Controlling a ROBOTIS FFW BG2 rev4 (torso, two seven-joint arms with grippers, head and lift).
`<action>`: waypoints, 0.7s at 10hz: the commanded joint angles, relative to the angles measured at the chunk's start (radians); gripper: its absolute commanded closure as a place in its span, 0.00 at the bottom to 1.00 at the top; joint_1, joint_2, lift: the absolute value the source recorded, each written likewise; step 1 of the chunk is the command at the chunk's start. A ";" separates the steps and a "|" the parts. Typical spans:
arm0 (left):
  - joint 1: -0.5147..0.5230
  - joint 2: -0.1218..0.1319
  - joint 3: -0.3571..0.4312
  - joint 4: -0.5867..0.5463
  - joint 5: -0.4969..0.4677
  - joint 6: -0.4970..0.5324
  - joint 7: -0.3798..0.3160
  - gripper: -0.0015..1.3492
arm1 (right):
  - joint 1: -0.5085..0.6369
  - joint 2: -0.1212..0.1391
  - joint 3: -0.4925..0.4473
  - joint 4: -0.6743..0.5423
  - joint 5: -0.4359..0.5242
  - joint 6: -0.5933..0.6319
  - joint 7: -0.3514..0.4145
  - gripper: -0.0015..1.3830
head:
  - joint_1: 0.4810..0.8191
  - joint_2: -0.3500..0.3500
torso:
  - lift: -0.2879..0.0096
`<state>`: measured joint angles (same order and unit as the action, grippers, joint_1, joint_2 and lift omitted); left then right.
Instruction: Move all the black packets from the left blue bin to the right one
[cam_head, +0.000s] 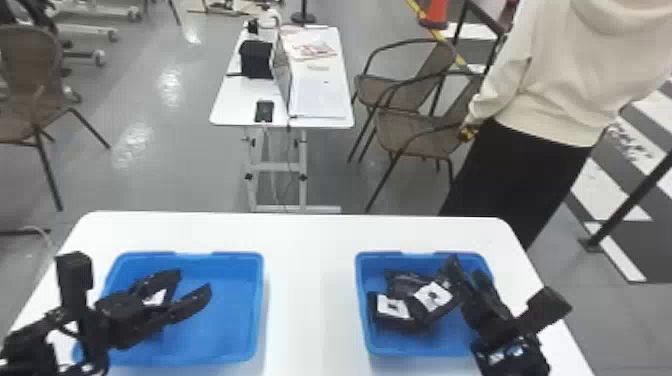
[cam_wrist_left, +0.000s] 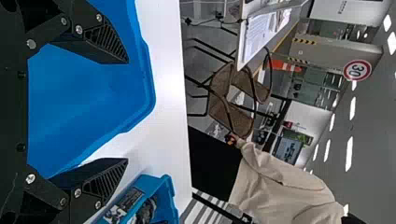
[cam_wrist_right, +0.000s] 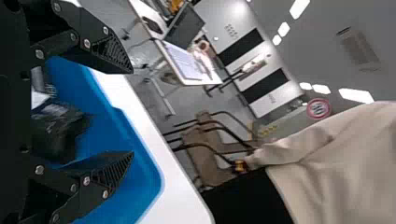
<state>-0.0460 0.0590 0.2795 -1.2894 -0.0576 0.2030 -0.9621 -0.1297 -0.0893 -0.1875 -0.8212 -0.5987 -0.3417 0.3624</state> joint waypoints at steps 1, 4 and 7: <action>0.018 -0.021 0.032 -0.042 -0.042 -0.008 0.033 0.24 | 0.113 0.026 -0.001 -0.240 0.145 -0.143 -0.131 0.11 | 0.63 0.29 | 0.97; 0.054 -0.062 0.118 -0.093 -0.154 0.038 0.132 0.24 | 0.289 0.077 -0.001 -0.641 0.347 -0.164 -0.263 0.11 | 0.63 0.32 | 0.97; 0.075 -0.062 0.121 -0.097 -0.182 0.069 0.250 0.24 | 0.392 0.090 0.049 -0.788 0.416 -0.166 -0.335 0.11 | 0.63 0.42 | 0.97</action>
<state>0.0238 0.0000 0.3986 -1.3859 -0.2377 0.2615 -0.7189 0.2511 -0.0018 -0.1529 -1.6026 -0.1575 -0.5078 0.0272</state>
